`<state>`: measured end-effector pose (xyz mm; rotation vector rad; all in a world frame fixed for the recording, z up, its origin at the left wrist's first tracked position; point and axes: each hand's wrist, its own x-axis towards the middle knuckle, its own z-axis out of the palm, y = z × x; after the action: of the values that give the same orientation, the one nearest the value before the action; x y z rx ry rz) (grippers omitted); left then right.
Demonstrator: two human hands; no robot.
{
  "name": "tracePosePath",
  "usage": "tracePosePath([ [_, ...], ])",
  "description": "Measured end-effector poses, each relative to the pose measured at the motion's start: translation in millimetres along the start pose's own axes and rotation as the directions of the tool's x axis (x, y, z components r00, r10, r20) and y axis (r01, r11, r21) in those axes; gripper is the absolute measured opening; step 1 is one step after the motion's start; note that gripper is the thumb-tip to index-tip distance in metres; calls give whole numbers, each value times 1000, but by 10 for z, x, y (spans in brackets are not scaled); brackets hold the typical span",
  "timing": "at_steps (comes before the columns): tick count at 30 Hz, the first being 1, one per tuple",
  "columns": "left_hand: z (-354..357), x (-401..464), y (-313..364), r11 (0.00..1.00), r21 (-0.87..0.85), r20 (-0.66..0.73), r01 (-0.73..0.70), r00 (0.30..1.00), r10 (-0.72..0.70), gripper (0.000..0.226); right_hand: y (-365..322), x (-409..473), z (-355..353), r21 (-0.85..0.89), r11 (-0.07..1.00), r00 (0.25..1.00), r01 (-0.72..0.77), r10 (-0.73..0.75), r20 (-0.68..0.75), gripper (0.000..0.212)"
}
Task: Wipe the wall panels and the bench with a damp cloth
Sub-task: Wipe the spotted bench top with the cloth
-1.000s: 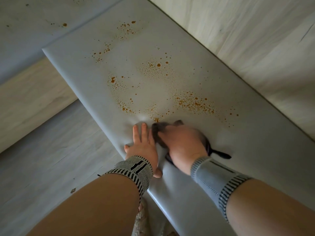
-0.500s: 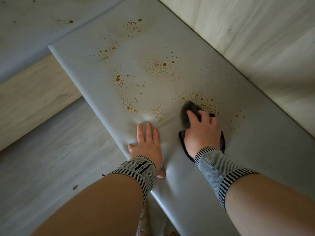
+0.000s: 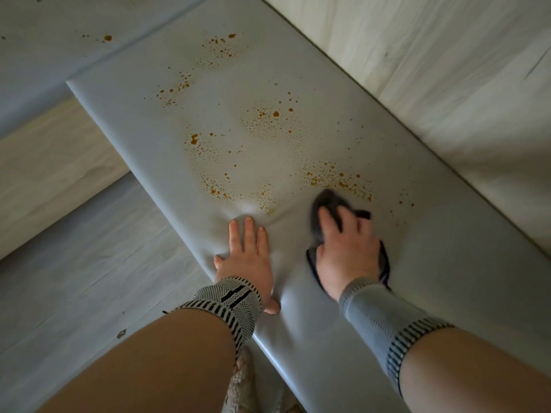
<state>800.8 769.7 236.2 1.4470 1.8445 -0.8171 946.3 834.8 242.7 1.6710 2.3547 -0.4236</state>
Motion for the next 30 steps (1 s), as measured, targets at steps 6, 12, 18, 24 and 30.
tracePosePath([
  [6, -13, -3, 1, 1000, 6, 11, 6, 1000, -6, 149, 400, -89, 156, -39, 969, 969, 244, -245, -26, 61],
  [12, -28, -20, 12, 1000, 11, 14, 9, 1000, -9, 150, 154, -163, 34, 91, 978, 982, -186, 187, -7, 62],
  [18, -98, -144, -20, 1000, 13, 3, 3, 1000, -3, 146, 730, -154, 23, -88, 981, 984, 176, -173, 33, 64],
  [24, -246, -237, -17, 1000, 16, -219, -9, 976, 13, 121, 534, -202, -98, 43, 966, 967, -253, 252, 46, 76],
  [30, -796, 136, 256, 997, 60, -200, -44, 978, 55, 134, 996, -158, 14, -71, 996, 997, 44, -49, -60, 68],
])
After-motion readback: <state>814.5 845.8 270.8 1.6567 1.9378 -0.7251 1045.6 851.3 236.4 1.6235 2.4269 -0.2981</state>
